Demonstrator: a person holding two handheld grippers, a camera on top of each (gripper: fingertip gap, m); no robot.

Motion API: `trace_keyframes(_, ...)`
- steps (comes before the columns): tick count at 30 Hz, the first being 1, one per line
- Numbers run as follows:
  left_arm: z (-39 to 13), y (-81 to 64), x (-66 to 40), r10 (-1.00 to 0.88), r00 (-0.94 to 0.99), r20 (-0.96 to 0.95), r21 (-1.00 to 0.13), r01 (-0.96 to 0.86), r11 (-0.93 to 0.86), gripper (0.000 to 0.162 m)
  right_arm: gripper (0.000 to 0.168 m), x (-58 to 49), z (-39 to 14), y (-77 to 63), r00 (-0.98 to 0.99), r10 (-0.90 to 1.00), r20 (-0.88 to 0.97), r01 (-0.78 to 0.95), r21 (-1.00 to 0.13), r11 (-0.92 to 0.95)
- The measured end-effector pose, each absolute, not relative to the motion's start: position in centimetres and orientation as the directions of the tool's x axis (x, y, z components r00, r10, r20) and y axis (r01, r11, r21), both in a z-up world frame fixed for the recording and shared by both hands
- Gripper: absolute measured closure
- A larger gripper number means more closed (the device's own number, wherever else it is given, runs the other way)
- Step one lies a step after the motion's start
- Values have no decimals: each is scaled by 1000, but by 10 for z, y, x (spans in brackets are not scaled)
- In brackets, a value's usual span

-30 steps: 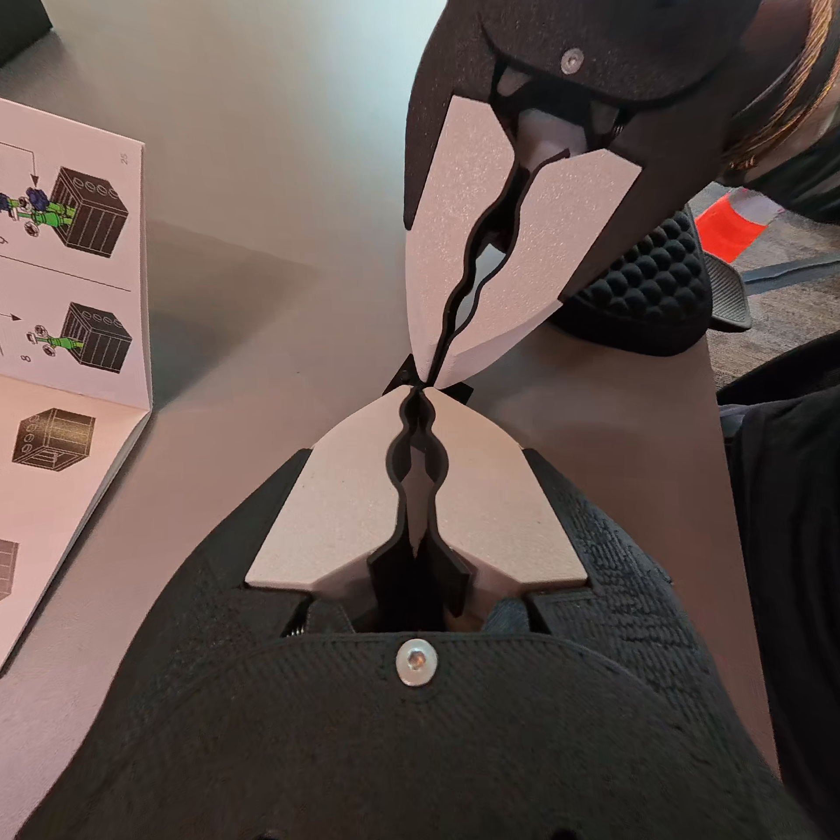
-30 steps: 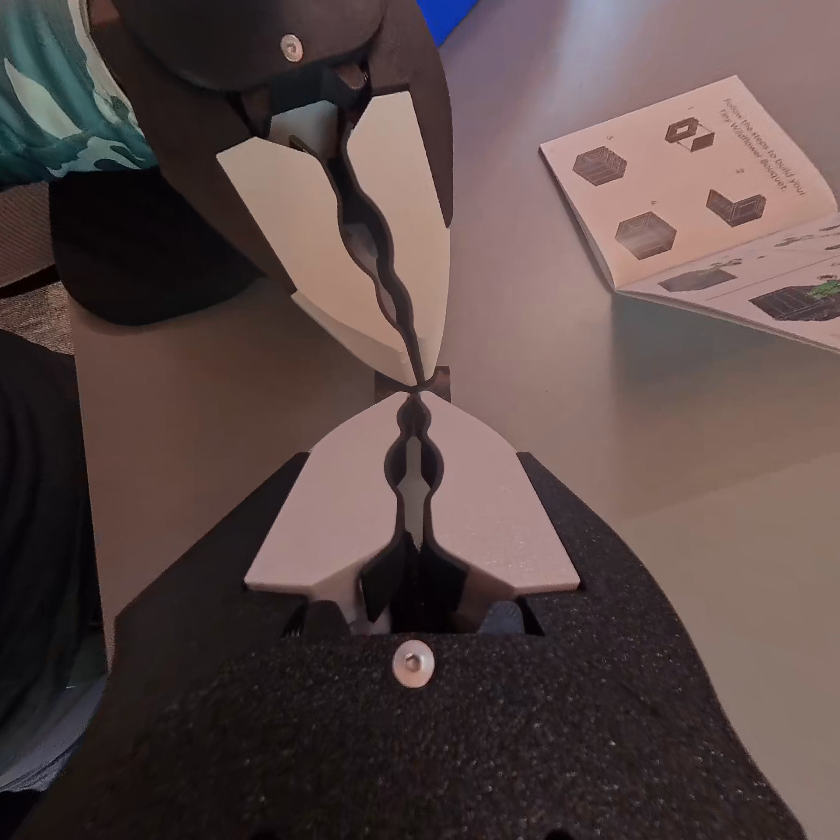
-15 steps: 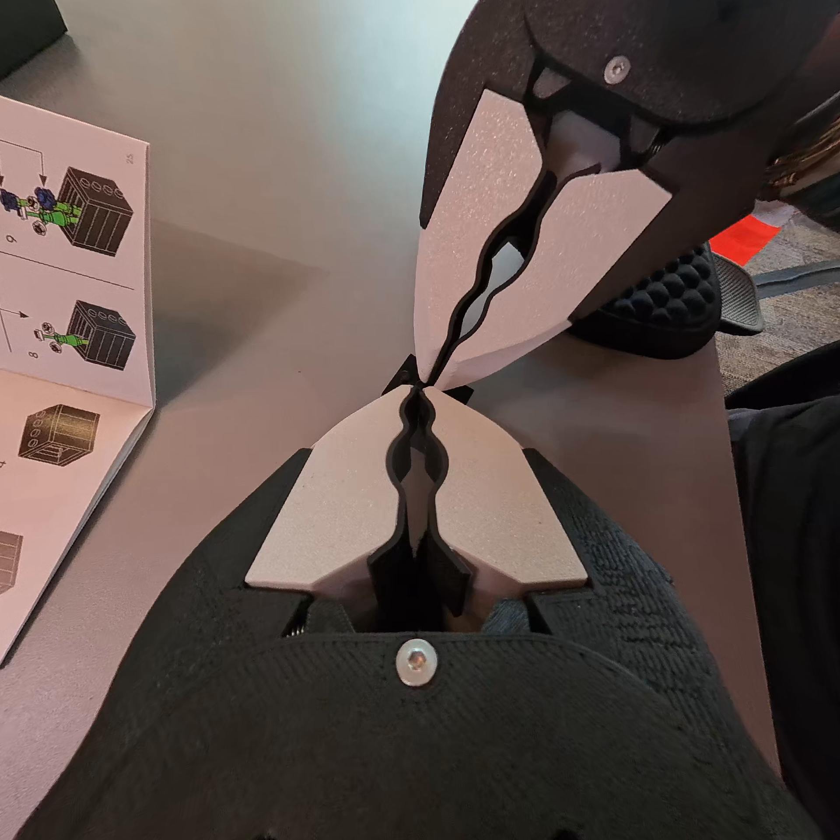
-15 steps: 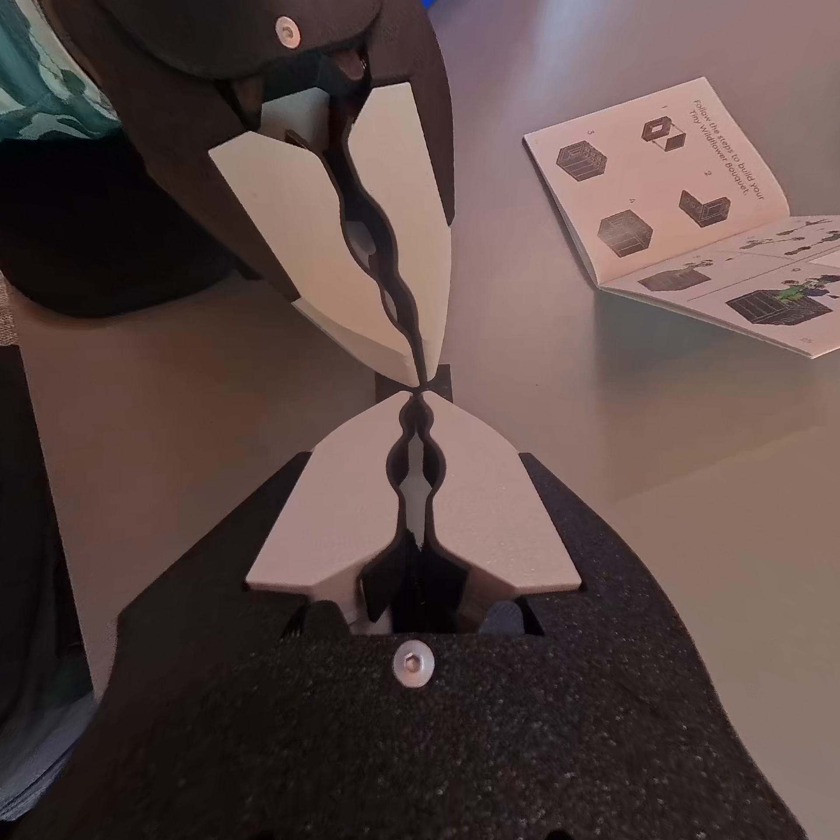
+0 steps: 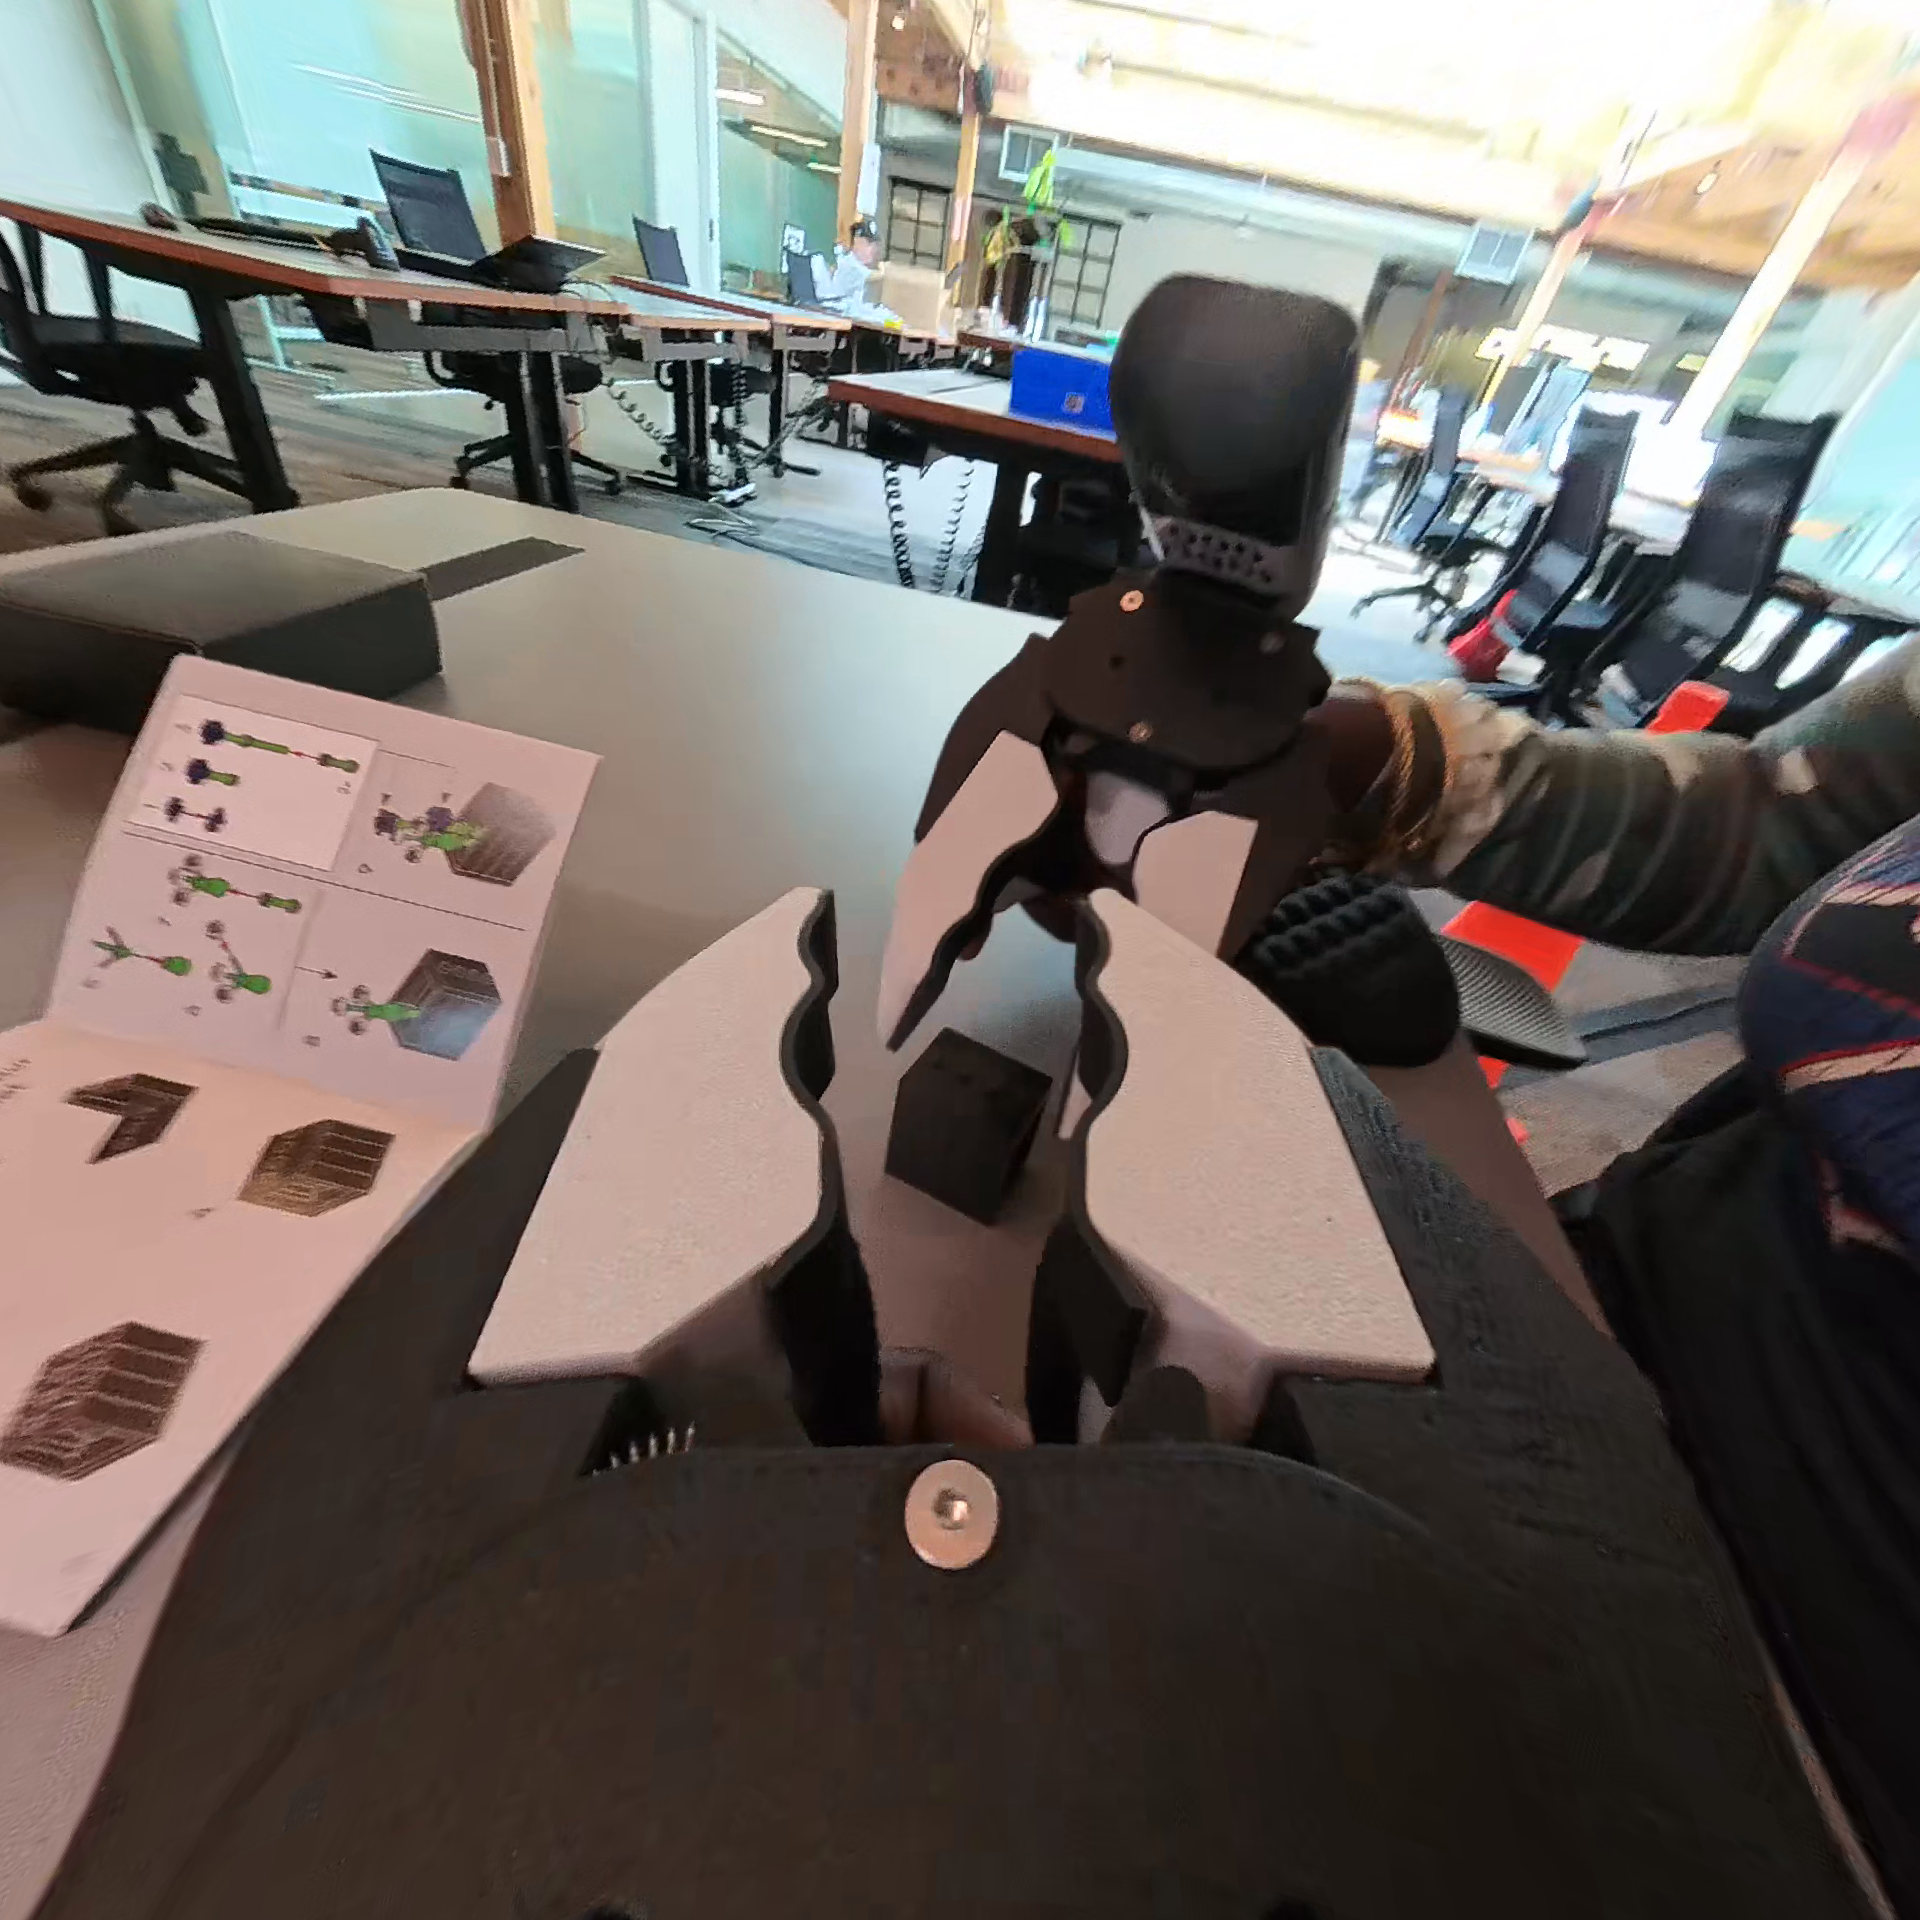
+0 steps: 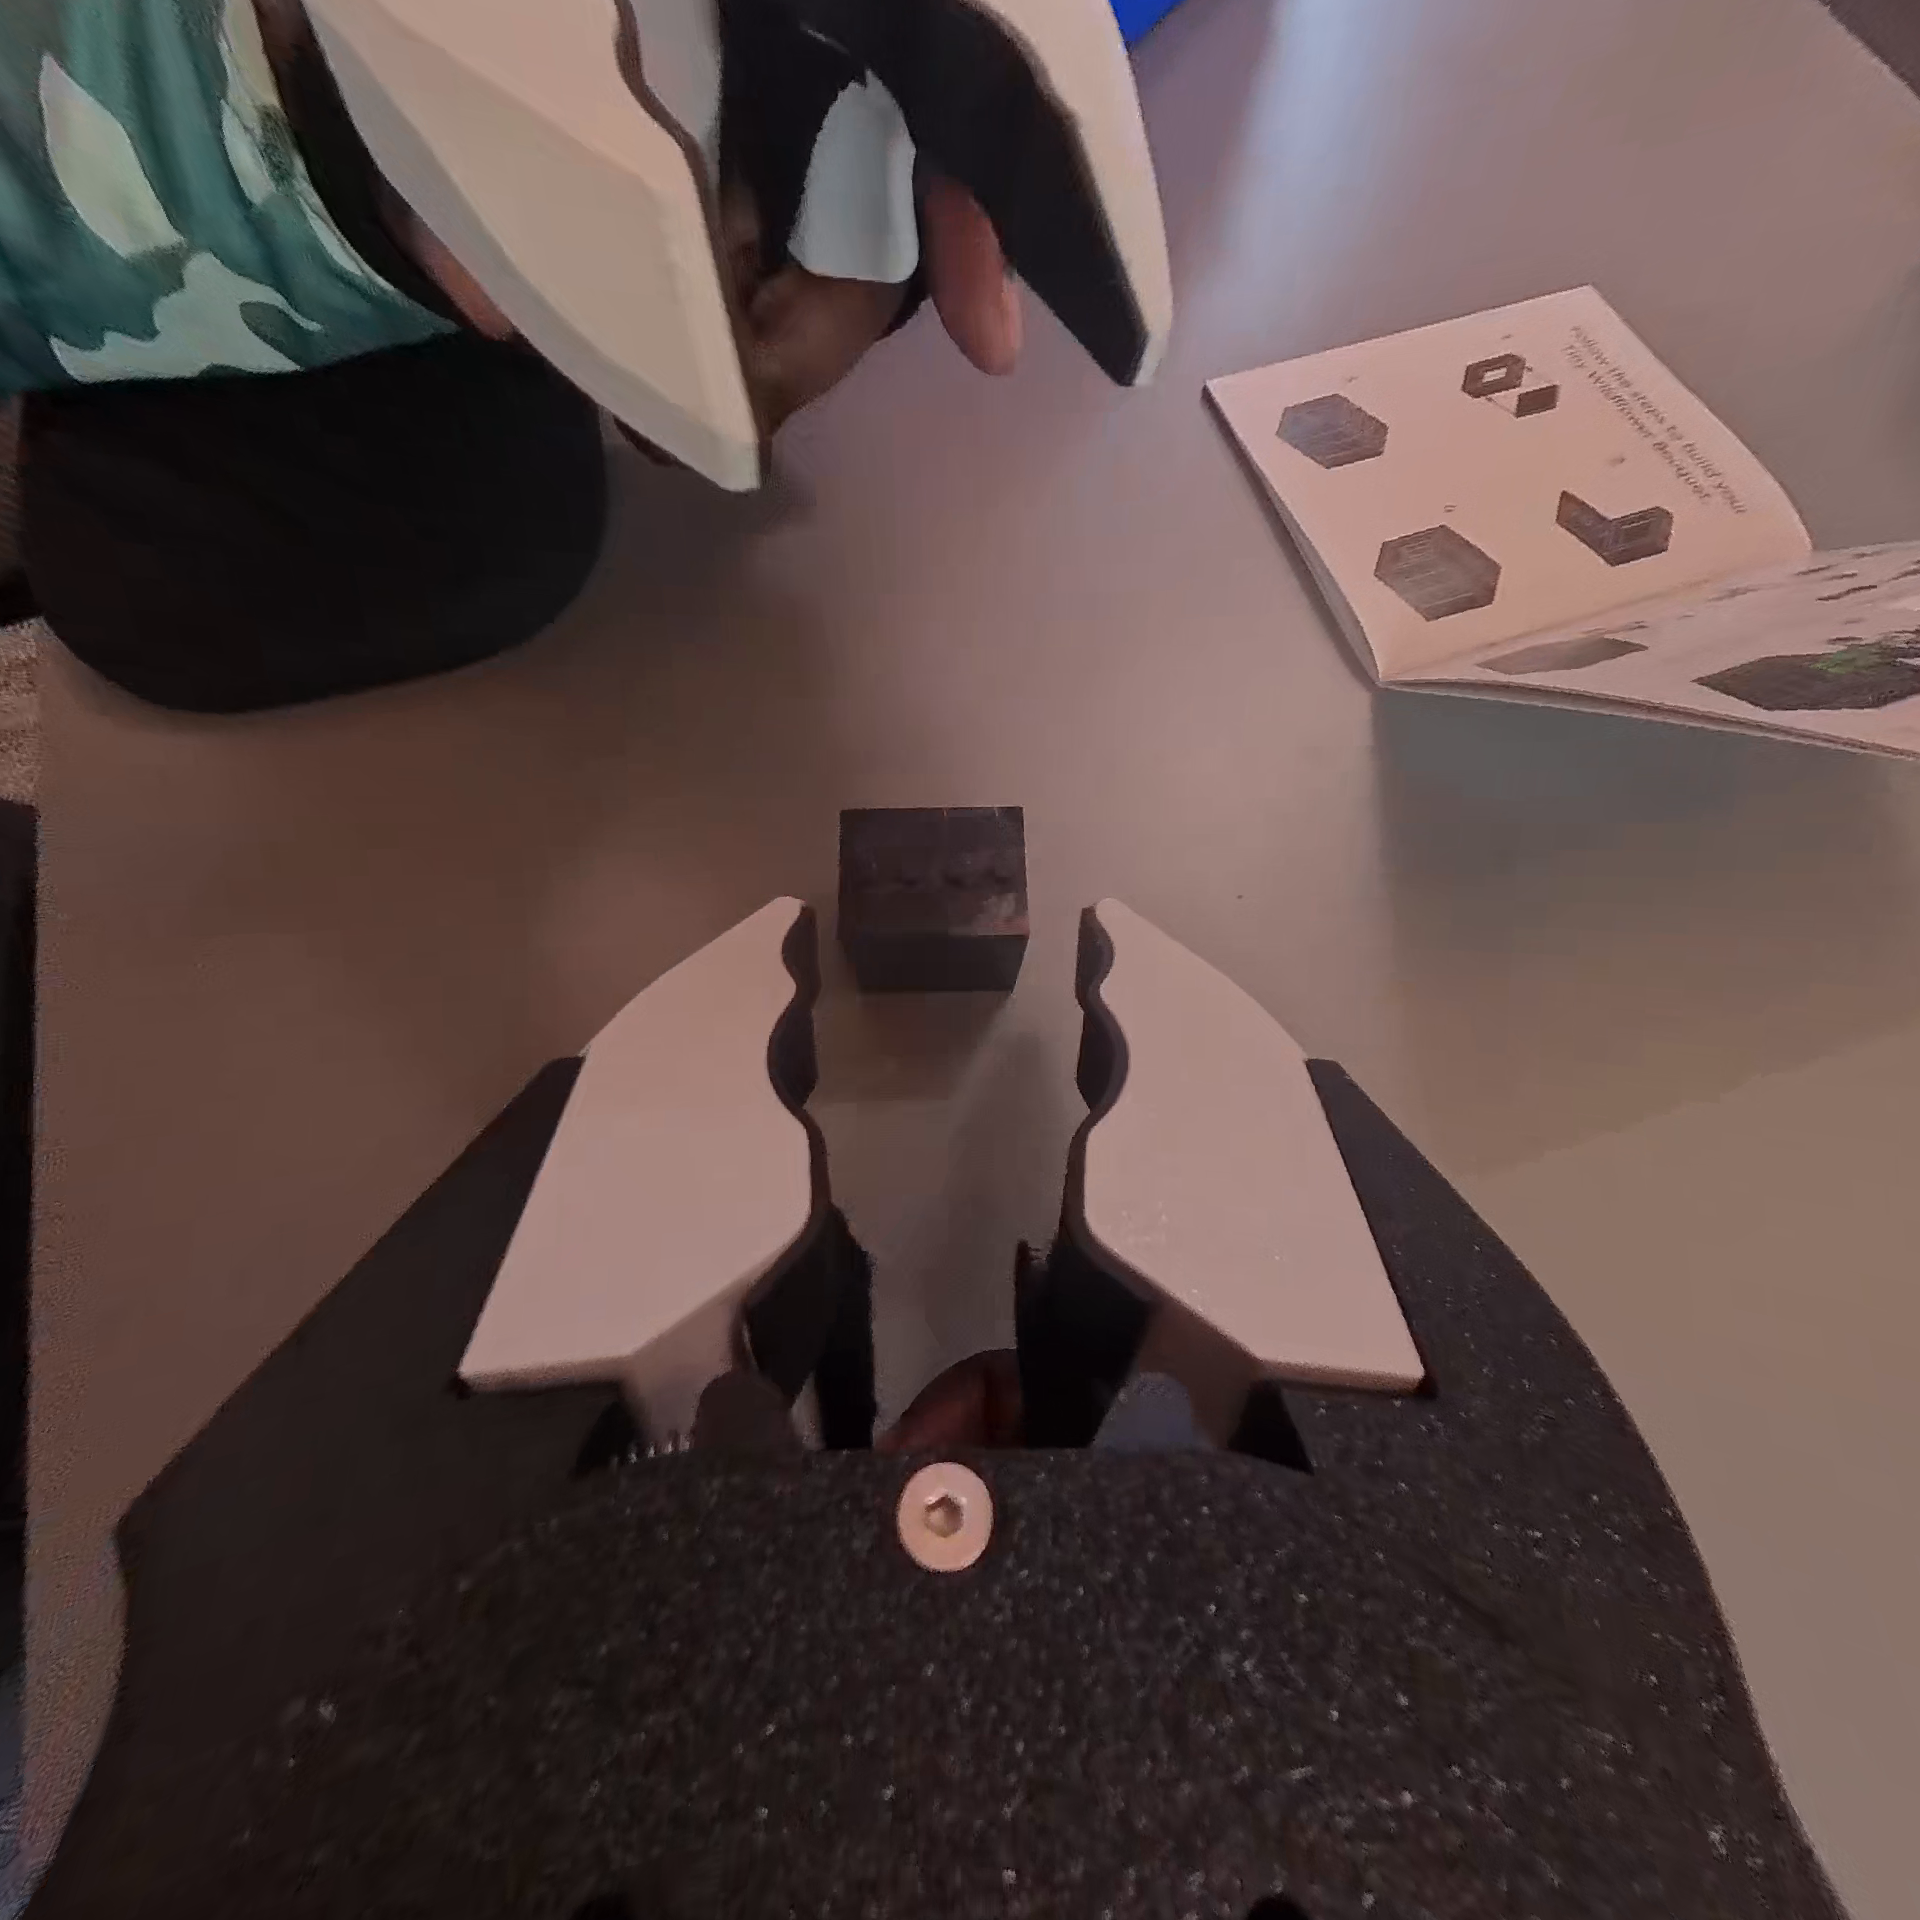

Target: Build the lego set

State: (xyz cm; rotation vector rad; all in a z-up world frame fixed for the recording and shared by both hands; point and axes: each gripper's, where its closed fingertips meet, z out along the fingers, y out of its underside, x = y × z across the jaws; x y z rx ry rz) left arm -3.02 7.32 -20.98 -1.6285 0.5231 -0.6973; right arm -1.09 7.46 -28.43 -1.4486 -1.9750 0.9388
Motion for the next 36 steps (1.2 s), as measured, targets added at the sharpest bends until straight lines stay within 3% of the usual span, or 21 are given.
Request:
trace_keyframes(2,-211,75,-29,-684,704,191,-979,83,-188,111,133,-13,-290,75,-320,947,17,607,-764,219)
trace_keyframes(7,-226,79,-21,-678,732,65,-986,-59,-158,93,133,-16,-272,83,-322,946,-40,565,-810,158)
trace_keyframes(11,-236,81,-14,-674,739,-4,-975,-152,-161,80,133,-24,-225,99,-279,939,-199,443,-895,-58)
trace_keyframes(14,-234,86,-19,-624,777,-82,-974,-196,-117,80,133,-30,-195,102,-266,862,-431,358,-875,-327)
trace_keyframes(24,-192,92,-51,-284,894,-345,-937,-315,149,113,133,-43,-192,99,-231,547,-805,239,-592,-770)
trace_keyframes(36,-203,91,-45,-270,823,-501,-866,-481,139,134,133,-46,-196,86,-233,552,-801,246,-598,-763)
